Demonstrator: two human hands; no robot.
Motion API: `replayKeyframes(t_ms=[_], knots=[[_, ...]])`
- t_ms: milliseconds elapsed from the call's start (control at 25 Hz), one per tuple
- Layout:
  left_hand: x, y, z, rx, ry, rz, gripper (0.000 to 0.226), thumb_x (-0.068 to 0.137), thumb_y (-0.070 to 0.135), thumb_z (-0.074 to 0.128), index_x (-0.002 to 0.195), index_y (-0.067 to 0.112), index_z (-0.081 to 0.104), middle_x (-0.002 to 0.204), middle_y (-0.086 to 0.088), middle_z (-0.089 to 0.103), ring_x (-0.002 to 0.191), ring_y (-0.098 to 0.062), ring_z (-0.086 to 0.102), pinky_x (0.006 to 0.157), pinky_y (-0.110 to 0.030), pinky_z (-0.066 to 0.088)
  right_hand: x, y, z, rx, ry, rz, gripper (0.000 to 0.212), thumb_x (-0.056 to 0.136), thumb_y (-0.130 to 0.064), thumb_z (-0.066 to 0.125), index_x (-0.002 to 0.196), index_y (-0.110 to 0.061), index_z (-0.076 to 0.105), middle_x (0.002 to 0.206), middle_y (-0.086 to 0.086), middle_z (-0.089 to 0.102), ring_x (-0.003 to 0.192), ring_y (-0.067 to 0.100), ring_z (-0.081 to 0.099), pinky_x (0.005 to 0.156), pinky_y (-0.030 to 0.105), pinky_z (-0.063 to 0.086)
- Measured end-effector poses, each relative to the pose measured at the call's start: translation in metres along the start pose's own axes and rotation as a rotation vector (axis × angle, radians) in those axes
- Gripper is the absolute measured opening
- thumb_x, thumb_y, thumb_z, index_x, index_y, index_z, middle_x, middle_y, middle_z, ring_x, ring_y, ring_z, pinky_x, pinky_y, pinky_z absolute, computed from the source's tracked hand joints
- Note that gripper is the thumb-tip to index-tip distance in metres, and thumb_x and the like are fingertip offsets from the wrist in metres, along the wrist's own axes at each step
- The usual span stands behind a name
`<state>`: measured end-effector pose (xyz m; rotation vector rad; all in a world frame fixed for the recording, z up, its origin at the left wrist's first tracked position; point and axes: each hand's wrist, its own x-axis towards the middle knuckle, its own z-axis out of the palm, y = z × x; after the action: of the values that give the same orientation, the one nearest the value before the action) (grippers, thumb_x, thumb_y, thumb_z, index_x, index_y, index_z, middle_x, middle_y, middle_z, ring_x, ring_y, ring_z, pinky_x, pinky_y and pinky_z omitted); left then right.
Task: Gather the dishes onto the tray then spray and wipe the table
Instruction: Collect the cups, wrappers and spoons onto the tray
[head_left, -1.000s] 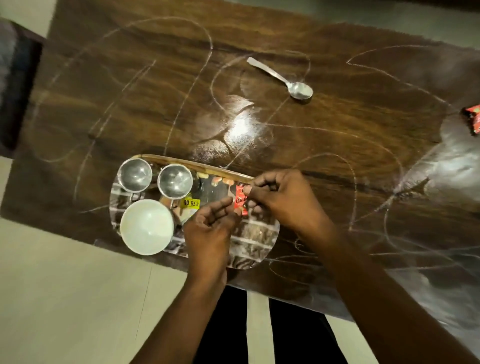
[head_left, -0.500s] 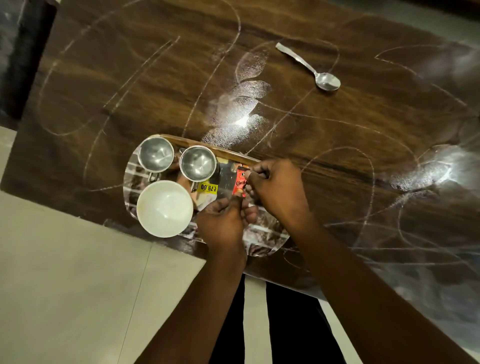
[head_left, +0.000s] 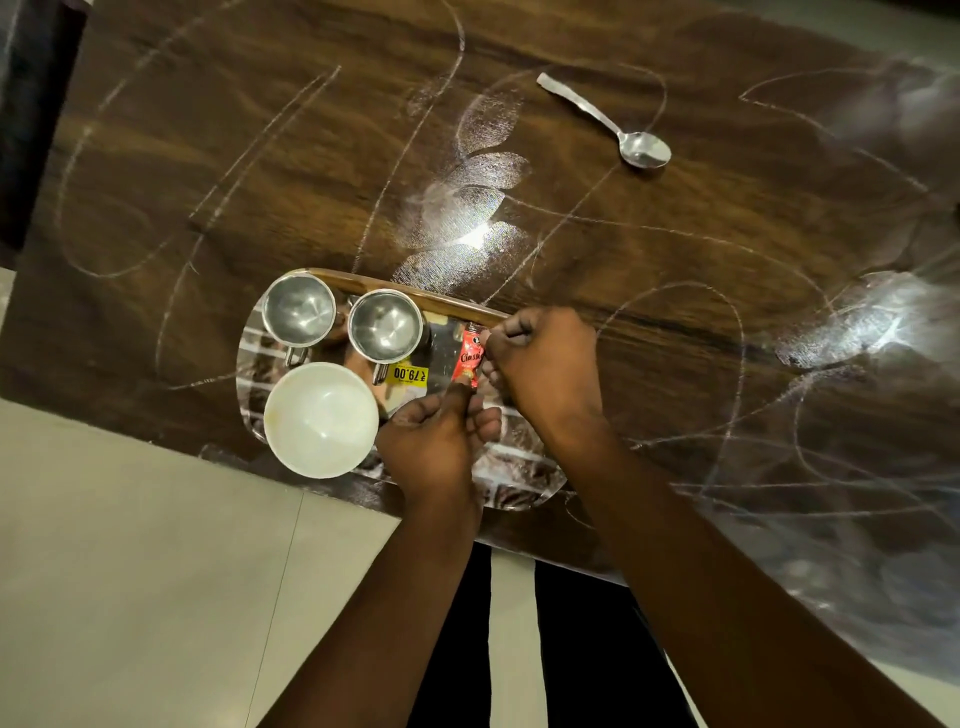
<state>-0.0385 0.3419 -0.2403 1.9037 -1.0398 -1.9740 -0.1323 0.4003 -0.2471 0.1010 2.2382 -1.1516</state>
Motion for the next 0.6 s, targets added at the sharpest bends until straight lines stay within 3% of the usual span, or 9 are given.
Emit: replayKeyframes(t_ms=[200, 320, 520, 600], knots=[[-0.016, 0.001, 0.005, 0.055, 0.014, 0.012, 0.022, 0.092, 0.006, 0.081, 0.097, -0.014, 0.072, 0.064, -0.016, 0.075, 0.045, -0.019, 0.071, 0.047, -0.026, 0.061, -0.009, -0.005, -0.019, 0.066, 0.028, -0.008, 0.017, 0.095, -0.026, 0.076, 0.081, -0.017, 0.080, 0.065, -0.001, 0.076, 0.057, 0.012, 0.075, 0.063, 0.040, 0.066], [-0.025, -0.006, 0.009, 0.090, -0.017, 0.022, 0.013, 0.093, 0.003, 0.077, 0.094, -0.002, 0.065, 0.055, -0.011, 0.069, 0.043, -0.021, 0.067, 0.042, -0.026, 0.057, -0.019, -0.006, -0.043, 0.085, 0.030, -0.016, 0.016, 0.093, -0.026, 0.074, 0.081, -0.017, 0.080, 0.063, 0.001, 0.076, 0.056, 0.019, 0.074, 0.062, 0.039, 0.064], [-0.057, -0.023, 0.064, 0.233, -0.137, 0.022, 0.012, 0.093, 0.007, 0.078, 0.094, 0.001, 0.068, 0.077, -0.024, 0.071, 0.046, -0.021, 0.068, 0.042, -0.025, 0.055, -0.011, 0.031, -0.161, 0.033, 0.192, -0.022, 0.013, 0.098, -0.024, 0.073, 0.093, -0.017, 0.082, 0.082, -0.003, 0.081, 0.075, 0.009, 0.076, 0.070, 0.025, 0.059], [-0.075, -0.027, 0.097, 0.290, -0.230, 0.013, 0.011, 0.094, 0.011, 0.078, 0.091, 0.007, 0.068, 0.085, -0.020, 0.074, 0.053, -0.017, 0.072, 0.047, -0.027, 0.060, 0.005, 0.053, -0.223, 0.012, 0.313, -0.009, 0.012, 0.098, -0.024, 0.073, 0.098, -0.017, 0.082, 0.087, -0.004, 0.081, 0.081, 0.007, 0.077, 0.078, 0.025, 0.061]])
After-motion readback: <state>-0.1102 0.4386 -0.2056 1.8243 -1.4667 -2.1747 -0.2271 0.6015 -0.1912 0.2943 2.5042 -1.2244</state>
